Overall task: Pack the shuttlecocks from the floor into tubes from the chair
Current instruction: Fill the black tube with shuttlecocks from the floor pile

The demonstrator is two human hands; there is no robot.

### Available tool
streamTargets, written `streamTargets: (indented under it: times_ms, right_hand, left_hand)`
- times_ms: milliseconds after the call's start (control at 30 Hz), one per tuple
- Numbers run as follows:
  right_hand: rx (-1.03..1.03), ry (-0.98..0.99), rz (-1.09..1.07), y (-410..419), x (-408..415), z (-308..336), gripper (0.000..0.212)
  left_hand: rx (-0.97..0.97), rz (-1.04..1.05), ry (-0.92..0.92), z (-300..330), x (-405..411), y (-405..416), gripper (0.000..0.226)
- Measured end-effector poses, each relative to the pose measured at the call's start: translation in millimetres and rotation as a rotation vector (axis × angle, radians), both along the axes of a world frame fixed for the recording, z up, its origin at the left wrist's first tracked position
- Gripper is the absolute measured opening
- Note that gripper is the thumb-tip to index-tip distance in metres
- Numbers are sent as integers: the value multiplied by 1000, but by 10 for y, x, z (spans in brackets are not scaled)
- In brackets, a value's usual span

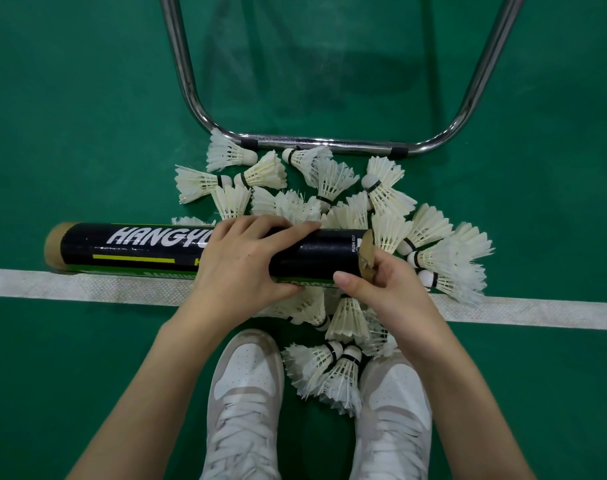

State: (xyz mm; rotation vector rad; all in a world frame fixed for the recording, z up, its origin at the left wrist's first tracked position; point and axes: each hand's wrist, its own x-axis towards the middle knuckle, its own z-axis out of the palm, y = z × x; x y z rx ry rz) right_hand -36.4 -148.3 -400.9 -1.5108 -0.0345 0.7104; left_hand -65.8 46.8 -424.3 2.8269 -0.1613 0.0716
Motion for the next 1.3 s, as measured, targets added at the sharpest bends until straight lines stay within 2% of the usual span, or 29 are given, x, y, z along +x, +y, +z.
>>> streamTargets:
  times_ms: [333,600,833,1000,1167,1300]
  right_hand:
    - [15,-20,35,-8,19,-21,31]
    - [-71,0,215,-17,57,-8,35]
    - [-22,-20,128,-54,47,-7,34]
    - [-8,-52,-37,-227,124,-46,26]
    - [-285,-251,-194,-330,266,-270,14]
    - [-466,-320,-265,-322,445,-444,22]
  left_hand:
    - [-20,-4,5,-11,-7,2,73]
    - [-64,4,43,-20,-45,18,74]
    - [-59,7,82,-37,-51,32,75]
    - [-52,71,127,-46,-54,134,81]
    - [-74,90,153,-22,-46,158,83]
    - [-72,77,156,-34,-45,149,84]
